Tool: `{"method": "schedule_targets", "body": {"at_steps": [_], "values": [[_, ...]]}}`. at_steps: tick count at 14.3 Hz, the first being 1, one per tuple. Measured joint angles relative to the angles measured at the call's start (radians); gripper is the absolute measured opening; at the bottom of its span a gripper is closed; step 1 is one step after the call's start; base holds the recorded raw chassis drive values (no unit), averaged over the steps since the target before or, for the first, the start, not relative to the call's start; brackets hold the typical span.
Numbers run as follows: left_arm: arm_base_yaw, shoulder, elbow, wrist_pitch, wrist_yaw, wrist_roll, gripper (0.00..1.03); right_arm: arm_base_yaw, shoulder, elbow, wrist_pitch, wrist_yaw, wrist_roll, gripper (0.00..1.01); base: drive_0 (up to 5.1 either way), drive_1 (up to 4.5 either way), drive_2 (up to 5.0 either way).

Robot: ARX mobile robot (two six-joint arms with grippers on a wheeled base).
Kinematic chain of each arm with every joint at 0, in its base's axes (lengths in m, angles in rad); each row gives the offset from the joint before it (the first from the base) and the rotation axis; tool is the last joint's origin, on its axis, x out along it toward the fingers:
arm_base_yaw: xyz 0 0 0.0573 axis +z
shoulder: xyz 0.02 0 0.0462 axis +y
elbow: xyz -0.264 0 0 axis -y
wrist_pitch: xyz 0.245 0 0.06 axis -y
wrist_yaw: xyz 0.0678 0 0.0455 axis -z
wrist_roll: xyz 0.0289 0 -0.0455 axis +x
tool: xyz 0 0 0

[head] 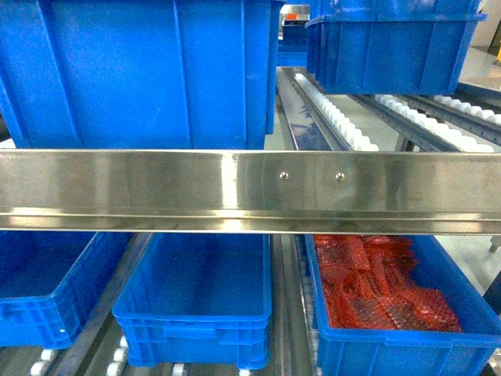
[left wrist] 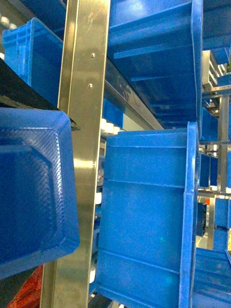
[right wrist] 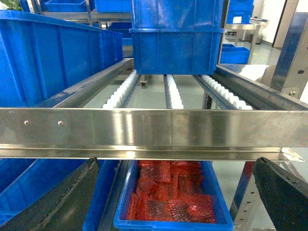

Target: Pick blue part to blue bin on bottom shelf

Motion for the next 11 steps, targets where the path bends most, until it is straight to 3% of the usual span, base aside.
{"method": "schedule_targets", "body": {"at_steps": [11], "values": [[0.0, 0.0, 0.0, 0.0, 0.0, 0.0, 0.44, 0.0, 0.0, 0.0, 0.0, 0.0, 0.0, 0.98, -4.9, 2.42, 2.4]]}}
